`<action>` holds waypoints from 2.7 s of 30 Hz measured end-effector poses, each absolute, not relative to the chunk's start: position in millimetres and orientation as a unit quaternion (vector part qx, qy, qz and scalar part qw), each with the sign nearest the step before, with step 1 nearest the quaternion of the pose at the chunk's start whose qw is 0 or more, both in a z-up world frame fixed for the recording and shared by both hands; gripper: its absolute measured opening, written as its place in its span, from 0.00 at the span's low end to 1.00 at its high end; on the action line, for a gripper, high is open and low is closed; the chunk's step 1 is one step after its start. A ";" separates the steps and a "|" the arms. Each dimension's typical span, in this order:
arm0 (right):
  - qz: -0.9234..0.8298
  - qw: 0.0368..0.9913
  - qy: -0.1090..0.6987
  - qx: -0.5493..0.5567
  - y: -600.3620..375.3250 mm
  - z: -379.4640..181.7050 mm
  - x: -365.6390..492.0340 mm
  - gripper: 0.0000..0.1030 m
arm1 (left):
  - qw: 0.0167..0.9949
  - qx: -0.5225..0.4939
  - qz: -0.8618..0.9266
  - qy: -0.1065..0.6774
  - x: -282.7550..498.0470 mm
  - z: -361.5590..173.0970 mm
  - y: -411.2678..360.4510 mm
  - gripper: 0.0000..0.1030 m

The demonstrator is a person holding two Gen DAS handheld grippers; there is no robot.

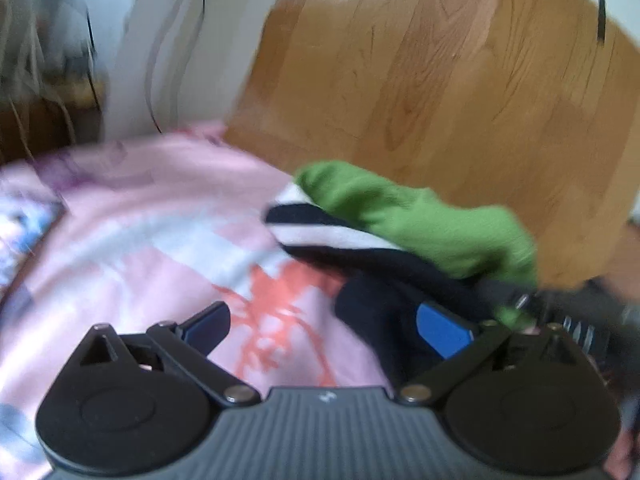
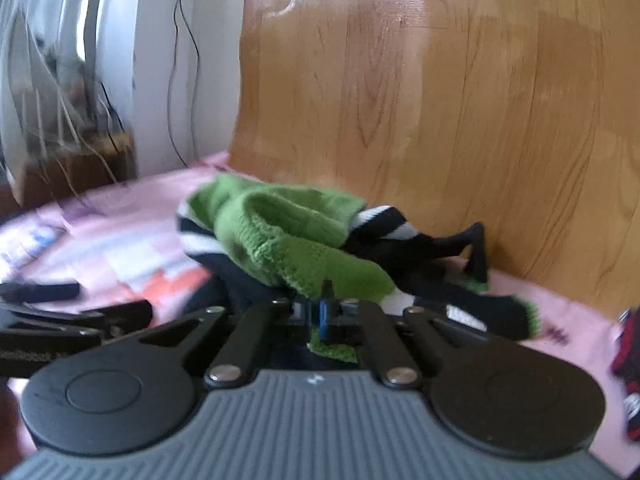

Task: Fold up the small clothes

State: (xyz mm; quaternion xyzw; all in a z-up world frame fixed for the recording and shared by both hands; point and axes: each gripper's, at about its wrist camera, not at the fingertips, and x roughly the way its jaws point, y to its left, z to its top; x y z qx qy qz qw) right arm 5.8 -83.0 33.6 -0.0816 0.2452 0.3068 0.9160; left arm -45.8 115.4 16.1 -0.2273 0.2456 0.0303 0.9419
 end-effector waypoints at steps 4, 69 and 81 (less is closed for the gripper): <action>0.408 0.873 0.264 -0.048 -84.3 44.8 -39.9 0.06 | 0.930 -0.295 -0.050 0.213 -81.1 39.4 152.6 1.00; 0.321 0.946 -0.009 0.037 -207.8 331.0 -155.3 0.25 | 0.996 -0.061 -0.047 0.050 -104.4 277.5 83.2 0.06; 0.394 0.899 0.128 -0.141 -105.9 69.0 -192.8 0.74 | 0.997 -0.031 -0.060 0.036 -120.7 301.7 60.5 0.06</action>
